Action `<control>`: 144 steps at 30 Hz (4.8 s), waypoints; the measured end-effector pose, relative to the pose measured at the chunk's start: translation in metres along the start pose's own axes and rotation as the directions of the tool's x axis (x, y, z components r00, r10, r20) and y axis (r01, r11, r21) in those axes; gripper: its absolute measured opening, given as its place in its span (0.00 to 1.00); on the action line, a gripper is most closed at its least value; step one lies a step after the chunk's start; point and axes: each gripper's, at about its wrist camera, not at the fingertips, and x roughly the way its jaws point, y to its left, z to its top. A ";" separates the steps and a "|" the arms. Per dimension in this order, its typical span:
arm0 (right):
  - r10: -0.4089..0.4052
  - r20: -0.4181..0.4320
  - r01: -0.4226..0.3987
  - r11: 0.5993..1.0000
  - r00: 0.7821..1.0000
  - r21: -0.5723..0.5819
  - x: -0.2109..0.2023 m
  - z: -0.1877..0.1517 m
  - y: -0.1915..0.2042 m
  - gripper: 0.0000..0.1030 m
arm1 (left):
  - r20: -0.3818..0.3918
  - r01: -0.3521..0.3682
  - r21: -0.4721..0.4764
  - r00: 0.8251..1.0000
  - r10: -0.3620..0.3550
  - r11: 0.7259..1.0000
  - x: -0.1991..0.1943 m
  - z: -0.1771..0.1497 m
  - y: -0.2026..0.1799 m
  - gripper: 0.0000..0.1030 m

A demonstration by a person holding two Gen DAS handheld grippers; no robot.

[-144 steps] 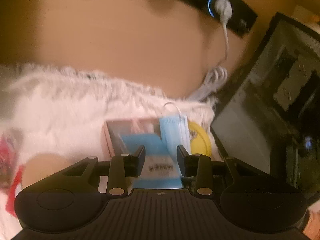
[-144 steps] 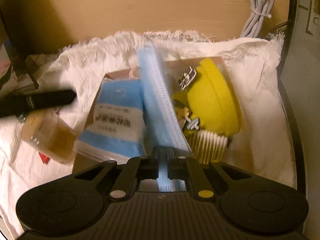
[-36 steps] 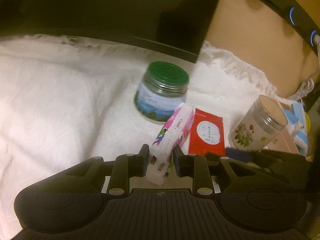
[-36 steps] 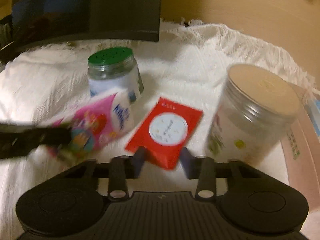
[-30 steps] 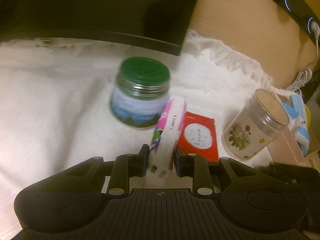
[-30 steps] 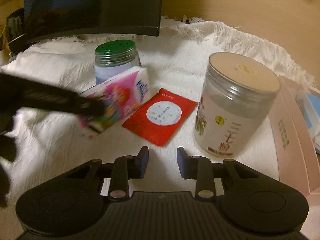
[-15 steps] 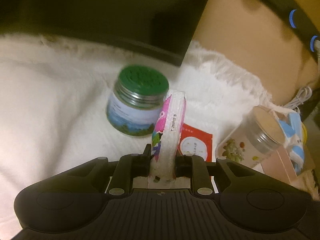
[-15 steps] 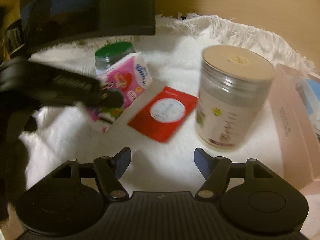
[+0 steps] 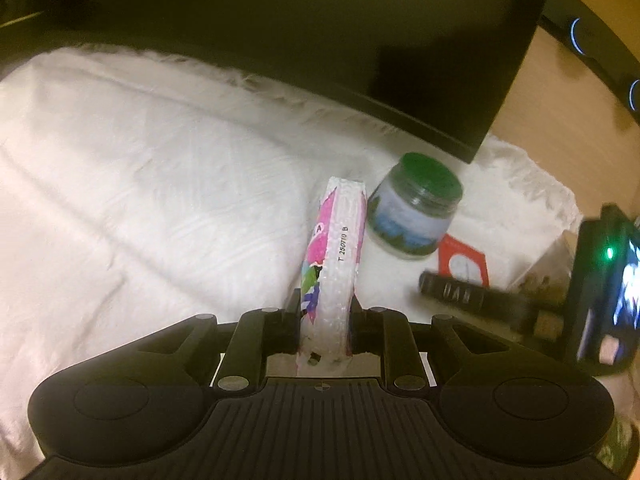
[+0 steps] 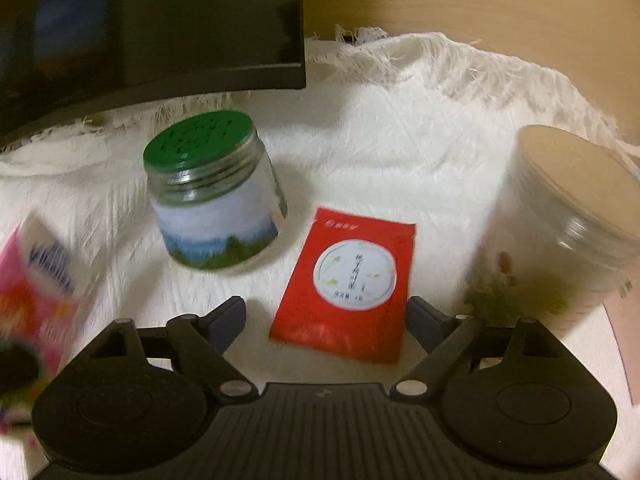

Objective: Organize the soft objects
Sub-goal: 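Grasp the red tea sachet with the right gripper while the left lifts the tissue pack, then lower the tissue pack and sachet into the pink box and open both grippers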

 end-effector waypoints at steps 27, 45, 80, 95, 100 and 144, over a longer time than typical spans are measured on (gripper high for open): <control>0.097 -0.023 -0.100 0.982 0.995 -0.158 -0.017 -0.011 -0.008 0.62 | 0.015 0.032 -0.072 0.999 -0.031 0.997 0.026 0.014 0.012 0.22; 0.194 0.238 -0.163 0.976 0.952 -0.144 -0.138 0.087 -0.073 0.43 | 0.218 0.097 0.117 0.968 -0.121 0.988 -0.006 0.135 -0.076 0.22; 0.013 0.124 -0.035 0.983 0.992 0.182 -0.170 0.069 -0.351 0.46 | -0.279 0.544 0.096 0.818 -0.503 0.833 0.113 -0.016 -0.329 0.27; 0.068 -0.031 -0.063 0.986 0.997 0.152 -0.071 0.060 -0.340 0.46 | -0.225 0.443 0.307 0.894 -0.388 0.842 0.079 -0.001 -0.340 0.31; 0.072 -0.048 -0.063 0.986 0.996 0.156 -0.070 0.060 -0.341 0.46 | -0.256 0.454 0.308 0.886 -0.387 0.836 0.085 0.000 -0.341 0.28; -0.096 -0.075 0.108 0.977 0.993 0.183 -0.098 0.042 -0.342 0.30 | -0.309 0.536 0.429 0.843 -0.440 0.727 0.111 -0.016 -0.366 0.13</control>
